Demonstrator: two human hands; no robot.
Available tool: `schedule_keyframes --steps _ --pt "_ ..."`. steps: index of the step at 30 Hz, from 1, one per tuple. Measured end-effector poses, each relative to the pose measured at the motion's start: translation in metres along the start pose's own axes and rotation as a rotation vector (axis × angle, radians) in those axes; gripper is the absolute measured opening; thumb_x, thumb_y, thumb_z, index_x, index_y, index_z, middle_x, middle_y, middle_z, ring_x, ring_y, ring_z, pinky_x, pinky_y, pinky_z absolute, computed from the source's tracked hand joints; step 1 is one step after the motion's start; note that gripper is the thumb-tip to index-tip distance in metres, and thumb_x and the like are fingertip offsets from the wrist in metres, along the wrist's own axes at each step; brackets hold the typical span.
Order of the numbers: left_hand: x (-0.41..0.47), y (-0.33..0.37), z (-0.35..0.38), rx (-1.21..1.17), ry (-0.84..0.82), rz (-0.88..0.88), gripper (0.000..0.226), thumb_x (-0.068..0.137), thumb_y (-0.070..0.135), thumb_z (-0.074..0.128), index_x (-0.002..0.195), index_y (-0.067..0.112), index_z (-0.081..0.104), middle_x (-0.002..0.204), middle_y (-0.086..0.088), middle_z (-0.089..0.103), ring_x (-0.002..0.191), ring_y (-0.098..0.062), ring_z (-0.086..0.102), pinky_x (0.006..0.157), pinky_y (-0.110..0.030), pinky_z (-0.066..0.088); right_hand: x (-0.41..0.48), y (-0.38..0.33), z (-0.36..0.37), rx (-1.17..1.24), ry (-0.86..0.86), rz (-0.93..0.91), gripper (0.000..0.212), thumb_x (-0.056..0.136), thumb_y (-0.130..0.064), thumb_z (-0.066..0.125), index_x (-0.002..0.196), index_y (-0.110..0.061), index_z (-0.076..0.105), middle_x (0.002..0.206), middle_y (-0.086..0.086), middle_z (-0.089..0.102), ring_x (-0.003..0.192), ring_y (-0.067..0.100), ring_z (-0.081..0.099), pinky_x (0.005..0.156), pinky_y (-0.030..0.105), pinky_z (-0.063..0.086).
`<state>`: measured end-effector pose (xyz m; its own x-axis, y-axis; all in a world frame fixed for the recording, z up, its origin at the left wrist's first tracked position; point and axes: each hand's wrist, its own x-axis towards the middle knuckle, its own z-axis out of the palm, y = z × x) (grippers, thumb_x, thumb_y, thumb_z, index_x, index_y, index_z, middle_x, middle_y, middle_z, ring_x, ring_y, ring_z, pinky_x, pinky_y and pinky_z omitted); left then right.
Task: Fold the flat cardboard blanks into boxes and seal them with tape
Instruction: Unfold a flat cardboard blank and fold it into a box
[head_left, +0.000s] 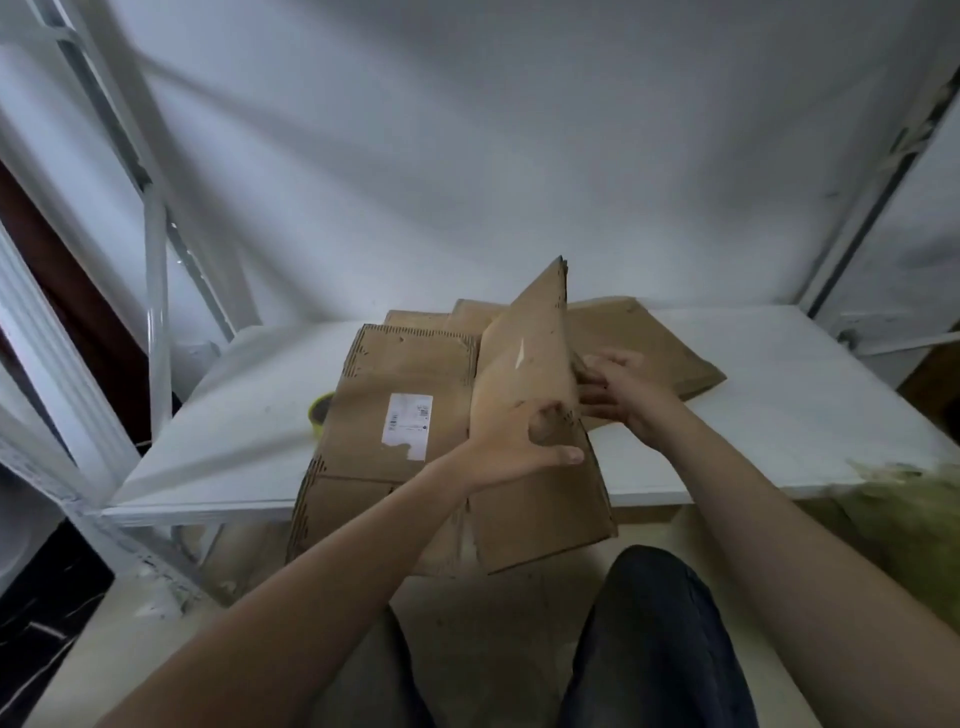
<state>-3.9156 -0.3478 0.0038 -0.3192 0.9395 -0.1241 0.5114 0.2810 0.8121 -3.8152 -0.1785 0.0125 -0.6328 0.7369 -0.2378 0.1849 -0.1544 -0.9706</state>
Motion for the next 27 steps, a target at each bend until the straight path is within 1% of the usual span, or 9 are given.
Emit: schedule_keyframes --steps 2,6,9,12,14,17,19,22,27 --pt "-0.004 -0.002 0.004 0.010 -0.014 -0.019 0.085 0.085 0.048 0.077 0.154 0.022 0.036 0.158 0.001 0.036 0.143 -0.018 0.036 0.115 -0.034 0.035 -0.028 0.014 -0.006 -0.009 -0.062 0.056 0.033 0.103 -0.035 0.055 0.122 -0.011 0.066 0.106 0.012 0.075 0.083 0.028 0.070 0.070 0.038 0.059" --pt "-0.021 -0.011 0.010 0.081 -0.093 -0.004 0.095 0.077 0.047 0.084 0.155 0.023 0.034 0.152 0.002 0.039 0.140 -0.018 0.040 0.107 -0.025 0.034 -0.071 0.041 -0.011 -0.070 -0.146 0.101 0.037 0.104 -0.046 0.047 0.114 -0.021 0.072 0.103 0.002 0.077 0.087 0.029 0.071 0.083 0.044 0.058" --pt "-0.033 -0.015 0.014 0.181 -0.151 0.030 0.120 0.065 0.051 0.091 0.159 0.023 0.022 0.157 0.005 0.030 0.144 -0.017 0.033 0.119 -0.035 0.031 -0.078 0.042 -0.006 -0.004 -0.088 0.082 0.032 0.102 -0.046 0.051 0.118 -0.024 0.069 0.100 0.003 0.077 0.089 0.030 0.071 0.082 0.044 0.058" --pt "-0.043 -0.015 0.017 0.327 -0.191 0.075 0.145 0.061 0.054 0.092 0.161 0.024 -0.008 0.167 0.008 -0.001 0.154 -0.022 0.007 0.126 -0.043 0.017 -0.077 0.032 0.002 0.103 -0.084 0.047 0.029 0.101 -0.046 0.054 0.120 -0.030 0.068 0.110 0.010 0.074 0.092 0.031 0.067 0.076 0.044 0.055" --pt "-0.048 -0.014 0.015 0.392 -0.168 0.084 0.150 0.063 0.053 0.091 0.158 0.023 -0.021 0.167 0.007 -0.014 0.155 -0.023 -0.005 0.126 -0.046 0.011 -0.080 0.026 0.009 0.161 -0.123 0.021 0.026 0.101 -0.044 0.055 0.119 -0.031 0.069 0.117 0.012 0.073 0.092 0.031 0.062 0.074 0.044 0.052" --pt "-0.053 -0.012 0.012 0.457 -0.102 0.066 0.151 0.064 0.056 0.089 0.156 0.022 -0.026 0.167 0.007 -0.016 0.155 -0.025 -0.003 0.125 -0.048 0.016 -0.086 0.017 0.019 0.208 -0.179 -0.031 0.021 0.102 -0.039 0.055 0.113 -0.031 0.071 0.120 0.012 0.072 0.085 0.026 0.057 0.074 0.042 0.048" --pt "-0.055 -0.009 0.010 0.473 -0.073 0.055 0.154 0.061 0.060 0.089 0.155 0.022 -0.028 0.167 0.008 -0.015 0.155 -0.025 -0.002 0.125 -0.047 0.017 -0.089 0.011 0.023 0.219 -0.192 -0.065 0.020 0.103 -0.036 0.053 0.112 -0.030 0.070 0.112 0.005 0.076 0.083 0.024 0.058 0.073 0.042 0.047" --pt "-0.055 0.003 -0.003 0.438 -0.072 0.054 0.149 0.063 0.051 0.092 0.159 0.023 -0.019 0.168 0.007 -0.002 0.153 -0.020 0.011 0.124 -0.039 0.019 -0.092 0.005 0.023 0.206 -0.249 -0.131 0.021 0.104 -0.032 0.053 0.118 -0.027 0.068 0.100 -0.001 0.077 0.095 0.027 0.061 0.081 0.045 0.041" --pt "-0.044 0.042 -0.040 0.353 -0.101 0.054 0.112 0.070 0.024 0.093 0.159 0.026 0.026 0.152 0.012 0.042 0.135 -0.009 0.045 0.111 -0.027 0.039 -0.084 0.013 0.006 0.222 -0.286 -0.198 0.044 0.096 -0.037 0.067 0.138 -0.028 0.058 0.122 0.006 0.071 0.107 0.020 0.067 0.079 0.038 0.052"
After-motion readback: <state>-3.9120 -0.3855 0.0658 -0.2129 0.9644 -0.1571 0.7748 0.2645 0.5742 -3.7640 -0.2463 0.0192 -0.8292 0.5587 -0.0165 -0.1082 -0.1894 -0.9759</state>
